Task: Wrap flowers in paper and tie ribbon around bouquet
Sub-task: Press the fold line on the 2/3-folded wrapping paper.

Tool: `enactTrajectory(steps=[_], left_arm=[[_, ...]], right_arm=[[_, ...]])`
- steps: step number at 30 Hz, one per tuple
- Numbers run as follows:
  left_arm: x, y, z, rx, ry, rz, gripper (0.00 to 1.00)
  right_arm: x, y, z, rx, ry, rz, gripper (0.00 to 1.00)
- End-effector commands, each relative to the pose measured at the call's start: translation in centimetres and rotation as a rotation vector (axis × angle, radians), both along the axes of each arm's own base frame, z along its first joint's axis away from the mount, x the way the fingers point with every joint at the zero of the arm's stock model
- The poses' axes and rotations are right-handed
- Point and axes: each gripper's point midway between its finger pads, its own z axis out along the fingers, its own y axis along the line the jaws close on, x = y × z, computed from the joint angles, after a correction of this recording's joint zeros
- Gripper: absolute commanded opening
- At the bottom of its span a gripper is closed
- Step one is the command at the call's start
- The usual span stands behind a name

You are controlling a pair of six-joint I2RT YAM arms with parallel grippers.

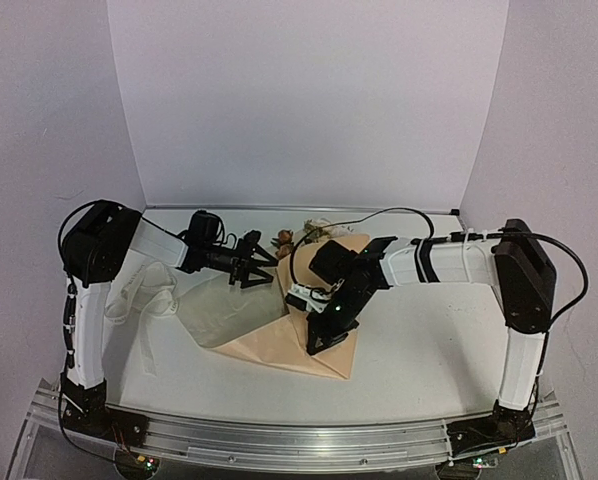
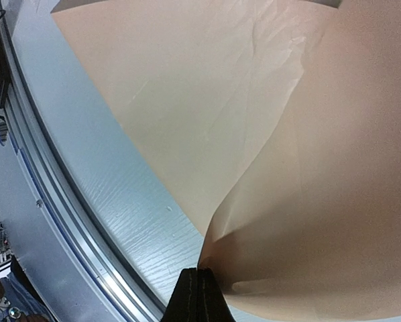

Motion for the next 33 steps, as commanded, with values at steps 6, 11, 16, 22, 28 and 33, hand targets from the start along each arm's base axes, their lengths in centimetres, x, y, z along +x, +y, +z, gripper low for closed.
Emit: enactTrajectory(steps=[6, 11, 16, 22, 28, 33], left_arm=[[0.8, 1.1, 0.0, 0.004, 0.020, 0.040, 0.62], [0.9, 1.3, 0.7, 0.047, -0.016, 0.045, 0.61], [1.0, 0.9, 1.1, 0.077, -0.052, 0.049, 0.61], [0.5, -1.5, 1.3, 0.129, -0.125, 0.034, 0.61], [0.5, -4.6, 1.6, 0.134, -0.165, -0.006, 0.63], [0.1, -6.6, 2.1, 0.120, -0.170, -0.034, 0.65]], right_arm=[[2.1, 0.7, -0.8, -0.007, -0.061, -0.059, 0.39], [2.8, -0.6, 2.8, 0.034, -0.096, -0.145, 0.62], [5.1, -6.6, 4.2, -0.036, -0.193, -0.365, 0.79], [7.3, -12.4, 0.1, -0.151, -0.087, -0.682, 0.75], [9.2, -11.6, -2.8, -0.169, -0.043, -0.750, 0.75], [9.6, -11.4, -3.6, -0.173, -0.039, -0.759, 0.75]])
